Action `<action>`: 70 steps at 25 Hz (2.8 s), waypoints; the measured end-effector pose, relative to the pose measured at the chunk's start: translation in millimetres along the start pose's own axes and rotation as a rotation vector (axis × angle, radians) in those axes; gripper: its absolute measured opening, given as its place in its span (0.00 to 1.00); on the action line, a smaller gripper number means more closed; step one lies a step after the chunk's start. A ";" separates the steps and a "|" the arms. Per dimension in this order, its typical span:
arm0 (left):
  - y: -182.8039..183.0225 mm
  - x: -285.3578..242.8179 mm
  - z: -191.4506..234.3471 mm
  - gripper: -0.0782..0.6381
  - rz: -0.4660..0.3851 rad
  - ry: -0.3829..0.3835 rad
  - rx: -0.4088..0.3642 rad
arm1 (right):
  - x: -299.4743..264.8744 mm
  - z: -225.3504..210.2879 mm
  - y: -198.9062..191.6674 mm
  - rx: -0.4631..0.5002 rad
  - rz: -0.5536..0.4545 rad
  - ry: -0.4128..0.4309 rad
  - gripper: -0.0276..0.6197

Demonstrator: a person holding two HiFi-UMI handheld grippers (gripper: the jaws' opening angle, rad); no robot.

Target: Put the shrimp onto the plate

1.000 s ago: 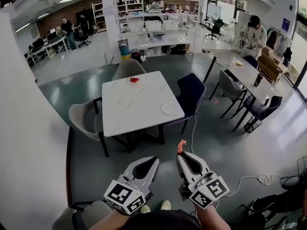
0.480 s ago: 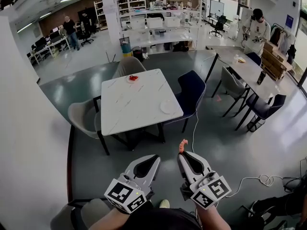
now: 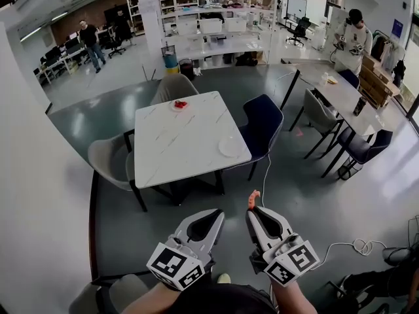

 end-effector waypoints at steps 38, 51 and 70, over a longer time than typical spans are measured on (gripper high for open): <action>23.5 -206.5 280.4 0.12 0.038 -0.093 -0.009 | -286.0 -174.4 -0.4 0.010 0.091 -0.120 0.10; 6.1 -332.0 329.3 0.12 0.018 -0.010 -0.011 | -356.0 -318.0 -25.4 0.048 0.296 -0.036 0.10; -66.8 -393.4 375.8 0.12 0.126 0.019 0.039 | -392.5 -420.3 -187.3 0.069 0.695 -0.080 0.10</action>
Point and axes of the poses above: the fingertips, and each gripper's own axes: x backward along the fingers, z to its left, y out of its top, the point moved 6 cm from there along x, backward along the fingers, and after that the axes turned 4 degrees about z, right-handed, at the moved point
